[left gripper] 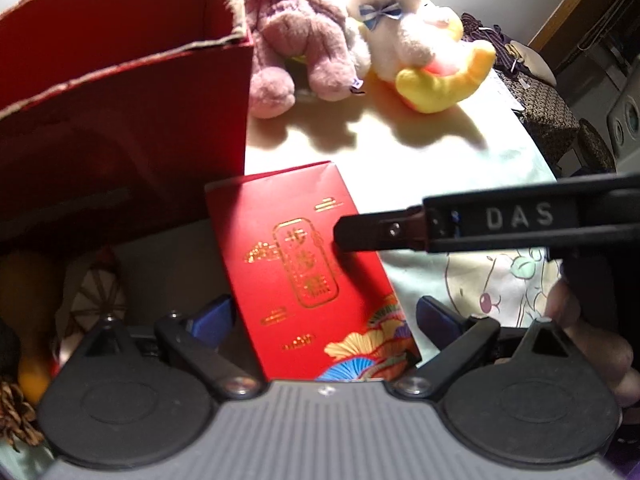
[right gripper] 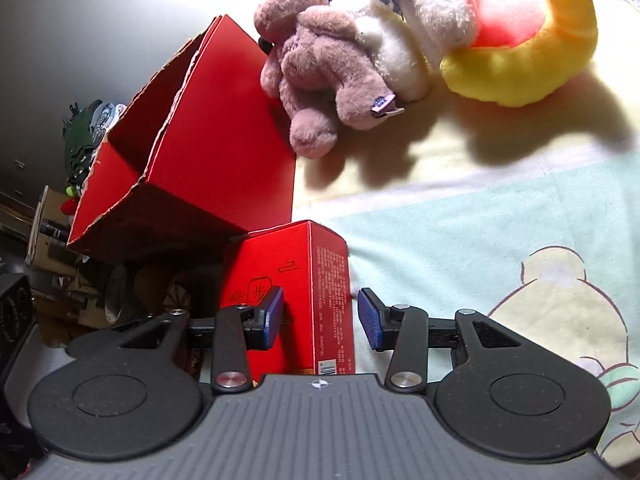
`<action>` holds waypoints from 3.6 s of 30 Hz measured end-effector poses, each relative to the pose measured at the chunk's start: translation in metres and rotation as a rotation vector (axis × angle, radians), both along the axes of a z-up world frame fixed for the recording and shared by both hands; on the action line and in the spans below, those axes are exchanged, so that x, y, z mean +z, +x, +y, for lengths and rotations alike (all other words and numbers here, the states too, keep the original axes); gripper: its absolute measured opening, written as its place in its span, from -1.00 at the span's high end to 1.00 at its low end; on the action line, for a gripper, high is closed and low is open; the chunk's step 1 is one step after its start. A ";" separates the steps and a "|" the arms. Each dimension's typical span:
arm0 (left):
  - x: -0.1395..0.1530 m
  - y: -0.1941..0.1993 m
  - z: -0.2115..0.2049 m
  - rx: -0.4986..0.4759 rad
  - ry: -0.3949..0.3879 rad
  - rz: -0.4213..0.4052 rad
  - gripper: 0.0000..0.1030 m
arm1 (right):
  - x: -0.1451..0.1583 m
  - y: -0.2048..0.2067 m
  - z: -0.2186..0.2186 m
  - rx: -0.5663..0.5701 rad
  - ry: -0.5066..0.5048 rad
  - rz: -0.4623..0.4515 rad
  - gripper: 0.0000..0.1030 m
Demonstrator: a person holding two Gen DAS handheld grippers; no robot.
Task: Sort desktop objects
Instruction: 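Grasp the small red gold-printed box with the right gripper and lift it, then carry the red box with the right gripper into the large red cardboard box, then lower the red box inside the cardboard box and open the right gripper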
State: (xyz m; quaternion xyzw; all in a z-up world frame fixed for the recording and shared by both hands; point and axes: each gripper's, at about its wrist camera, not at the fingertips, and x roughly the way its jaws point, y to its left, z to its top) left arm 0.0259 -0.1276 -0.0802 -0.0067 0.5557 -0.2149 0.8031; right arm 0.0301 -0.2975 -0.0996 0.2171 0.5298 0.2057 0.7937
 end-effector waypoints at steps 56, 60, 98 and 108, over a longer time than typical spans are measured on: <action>0.079 0.136 0.131 -0.028 -0.059 -0.175 -0.66 | 0.098 0.121 0.167 0.086 -0.168 -0.225 0.05; 0.051 0.159 0.130 -0.039 -0.030 -0.047 -0.66 | 0.075 0.139 0.177 0.102 -0.206 -0.131 0.05; 0.022 0.203 0.129 0.000 -0.011 0.186 -0.68 | 0.098 0.128 0.125 -0.157 0.023 -0.280 -0.02; 0.022 0.205 0.090 -0.097 0.038 0.148 -0.66 | 0.091 0.111 0.098 -0.228 0.053 -0.344 0.20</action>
